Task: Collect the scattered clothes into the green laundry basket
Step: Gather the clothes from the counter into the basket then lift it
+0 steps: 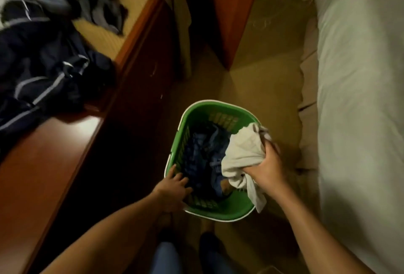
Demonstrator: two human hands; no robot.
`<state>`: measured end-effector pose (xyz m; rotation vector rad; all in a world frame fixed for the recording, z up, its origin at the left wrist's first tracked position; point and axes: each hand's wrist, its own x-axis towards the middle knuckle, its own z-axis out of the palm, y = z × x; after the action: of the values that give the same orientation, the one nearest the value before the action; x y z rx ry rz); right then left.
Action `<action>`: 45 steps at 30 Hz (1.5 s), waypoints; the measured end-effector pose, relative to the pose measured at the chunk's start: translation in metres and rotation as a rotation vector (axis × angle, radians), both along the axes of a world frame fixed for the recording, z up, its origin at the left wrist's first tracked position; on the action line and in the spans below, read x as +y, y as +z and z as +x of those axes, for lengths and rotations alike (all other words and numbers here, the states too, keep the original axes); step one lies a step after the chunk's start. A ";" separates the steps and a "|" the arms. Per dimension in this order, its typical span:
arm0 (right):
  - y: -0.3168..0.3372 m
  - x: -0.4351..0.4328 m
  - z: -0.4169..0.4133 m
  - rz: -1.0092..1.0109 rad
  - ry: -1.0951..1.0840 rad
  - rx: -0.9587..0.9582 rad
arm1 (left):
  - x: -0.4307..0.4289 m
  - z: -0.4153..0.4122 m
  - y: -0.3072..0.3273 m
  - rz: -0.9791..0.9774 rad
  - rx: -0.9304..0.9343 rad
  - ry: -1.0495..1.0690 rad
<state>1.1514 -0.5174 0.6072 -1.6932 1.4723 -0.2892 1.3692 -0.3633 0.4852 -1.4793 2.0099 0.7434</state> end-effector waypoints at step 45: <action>0.032 0.044 0.093 0.121 0.601 0.130 | 0.023 0.030 0.141 -0.487 0.171 0.950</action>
<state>1.2449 -0.4731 0.6394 -1.9863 0.9778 0.2341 1.3995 -0.3398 0.6262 -2.8075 1.5809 0.7578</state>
